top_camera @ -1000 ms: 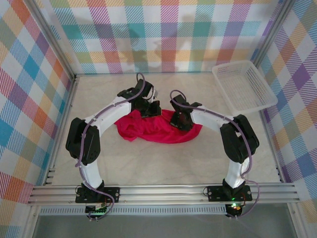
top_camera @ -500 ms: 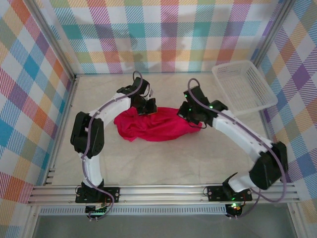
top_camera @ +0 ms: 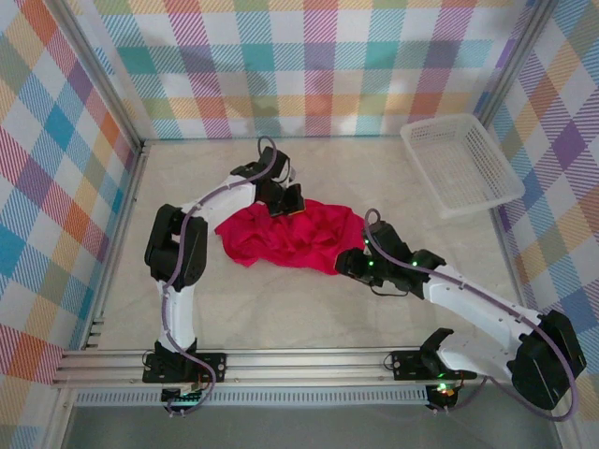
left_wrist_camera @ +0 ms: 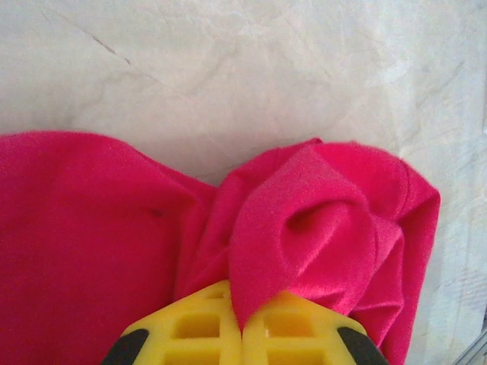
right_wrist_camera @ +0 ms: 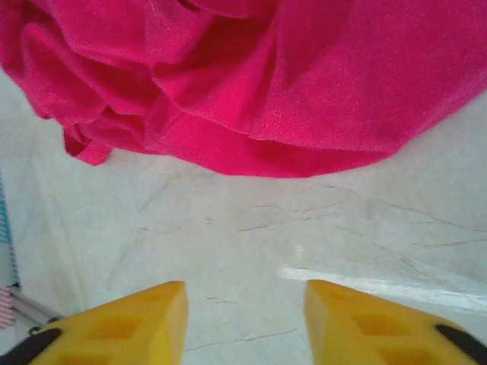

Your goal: Fold the inside-out t-shirt

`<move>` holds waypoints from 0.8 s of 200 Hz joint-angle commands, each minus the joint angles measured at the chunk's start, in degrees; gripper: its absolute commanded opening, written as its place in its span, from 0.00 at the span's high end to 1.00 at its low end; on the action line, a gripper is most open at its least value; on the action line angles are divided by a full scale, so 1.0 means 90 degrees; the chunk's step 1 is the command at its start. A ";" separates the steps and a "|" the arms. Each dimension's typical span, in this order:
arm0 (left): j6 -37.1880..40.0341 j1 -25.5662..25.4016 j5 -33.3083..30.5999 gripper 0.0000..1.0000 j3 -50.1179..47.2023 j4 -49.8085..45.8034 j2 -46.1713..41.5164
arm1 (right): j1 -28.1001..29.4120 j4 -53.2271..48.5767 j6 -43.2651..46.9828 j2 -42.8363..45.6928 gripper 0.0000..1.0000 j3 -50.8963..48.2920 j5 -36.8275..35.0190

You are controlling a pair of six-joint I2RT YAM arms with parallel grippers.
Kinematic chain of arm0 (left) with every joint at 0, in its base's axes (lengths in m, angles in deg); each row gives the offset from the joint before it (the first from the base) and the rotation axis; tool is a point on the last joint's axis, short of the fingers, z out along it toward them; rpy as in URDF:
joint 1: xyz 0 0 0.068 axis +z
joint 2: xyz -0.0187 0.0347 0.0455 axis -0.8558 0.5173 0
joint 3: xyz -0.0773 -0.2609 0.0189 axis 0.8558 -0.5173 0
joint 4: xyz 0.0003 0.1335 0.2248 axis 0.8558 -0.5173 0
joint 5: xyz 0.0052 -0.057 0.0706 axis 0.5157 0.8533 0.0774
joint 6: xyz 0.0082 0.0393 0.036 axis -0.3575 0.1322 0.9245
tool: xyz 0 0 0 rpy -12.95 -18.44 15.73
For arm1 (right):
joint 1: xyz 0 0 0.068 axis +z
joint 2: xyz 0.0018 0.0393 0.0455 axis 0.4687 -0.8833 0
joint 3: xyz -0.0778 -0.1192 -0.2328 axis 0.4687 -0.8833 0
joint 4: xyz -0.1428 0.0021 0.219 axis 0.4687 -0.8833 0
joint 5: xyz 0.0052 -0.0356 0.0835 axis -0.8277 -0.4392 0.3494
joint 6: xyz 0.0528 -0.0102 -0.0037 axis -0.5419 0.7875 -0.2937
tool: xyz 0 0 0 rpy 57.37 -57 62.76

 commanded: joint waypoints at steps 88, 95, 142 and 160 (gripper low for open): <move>0.1181 -0.1239 -0.0446 0.53 -0.1604 0.0156 -0.2172 | -0.1557 -0.1203 -0.0249 -0.0808 0.66 0.1193 -0.0374; 0.1244 -0.1325 -0.0319 0.51 -0.1527 0.0166 -0.2057 | -0.1588 -0.1225 -0.0237 -0.0787 0.66 0.1199 -0.0355; 0.1290 -0.1582 -0.0062 0.48 -0.0604 -0.0180 -0.0830 | -0.1662 -0.1257 -0.0204 -0.0737 0.61 0.1241 -0.0252; 0.1213 -0.1602 -0.0088 0.53 -0.0333 -0.0288 -0.0426 | -0.1672 -0.1255 -0.0178 -0.0817 0.60 0.1336 -0.0218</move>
